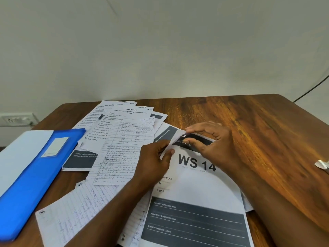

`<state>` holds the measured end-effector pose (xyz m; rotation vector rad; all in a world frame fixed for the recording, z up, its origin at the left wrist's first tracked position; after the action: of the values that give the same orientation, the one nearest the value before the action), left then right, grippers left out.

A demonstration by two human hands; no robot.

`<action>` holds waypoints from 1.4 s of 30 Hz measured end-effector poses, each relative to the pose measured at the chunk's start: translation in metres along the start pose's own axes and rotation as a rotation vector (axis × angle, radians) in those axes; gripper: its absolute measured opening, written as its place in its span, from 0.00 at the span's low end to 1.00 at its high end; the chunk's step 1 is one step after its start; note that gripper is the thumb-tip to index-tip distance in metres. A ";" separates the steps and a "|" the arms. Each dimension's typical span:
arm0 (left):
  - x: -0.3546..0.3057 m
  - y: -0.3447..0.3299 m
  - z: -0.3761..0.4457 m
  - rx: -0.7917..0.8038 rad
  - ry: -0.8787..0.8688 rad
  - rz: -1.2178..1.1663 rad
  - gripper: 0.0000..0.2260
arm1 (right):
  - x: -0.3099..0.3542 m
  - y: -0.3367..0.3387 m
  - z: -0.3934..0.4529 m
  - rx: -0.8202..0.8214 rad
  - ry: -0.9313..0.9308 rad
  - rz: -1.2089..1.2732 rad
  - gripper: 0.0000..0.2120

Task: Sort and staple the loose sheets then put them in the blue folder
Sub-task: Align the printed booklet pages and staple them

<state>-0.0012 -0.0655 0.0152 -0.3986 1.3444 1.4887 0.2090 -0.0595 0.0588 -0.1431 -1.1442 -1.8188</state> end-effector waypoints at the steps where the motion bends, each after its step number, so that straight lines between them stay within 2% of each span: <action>1: 0.000 0.000 0.000 0.002 0.000 -0.003 0.05 | -0.001 0.000 0.000 -0.008 0.021 -0.009 0.13; 8: -0.005 -0.003 -0.002 0.028 -0.034 0.034 0.03 | 0.003 0.000 0.004 -0.047 0.039 -0.009 0.08; 20: -0.016 -0.016 -0.002 0.136 -0.038 0.106 0.09 | 0.006 0.000 0.006 -0.060 -0.004 -0.007 0.10; 25: -0.020 -0.021 -0.004 0.201 -0.060 0.044 0.09 | 0.009 -0.001 0.007 -0.083 -0.020 -0.020 0.06; 31: -0.021 -0.022 -0.004 0.196 -0.080 0.067 0.09 | 0.012 -0.005 0.007 -0.124 -0.030 -0.047 0.05; 37: -0.017 -0.024 -0.002 0.097 0.021 -0.080 0.11 | 0.020 -0.010 0.005 -0.117 -0.037 0.016 0.04; 40: -0.007 -0.012 0.000 -0.019 0.103 -0.082 0.08 | 0.017 -0.005 0.006 -0.126 -0.092 -0.011 0.12; 42: 0.000 0.001 0.000 -0.099 0.146 -0.124 0.09 | 0.004 0.007 0.007 -0.152 -0.255 -0.059 0.19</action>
<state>-0.0023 -0.0649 0.0156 -0.6536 1.3378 1.4482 0.2097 -0.0573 0.0691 -0.4445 -1.1941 -1.9812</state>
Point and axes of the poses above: each hand's wrist, its own z-axis towards the middle knuckle, its own y-axis out of the back of the hand, x = y × z, the point moved 4 cm from there along z, towards the middle knuckle, and after that the axes turned 15 degrees about x, right-handed, at the moved point
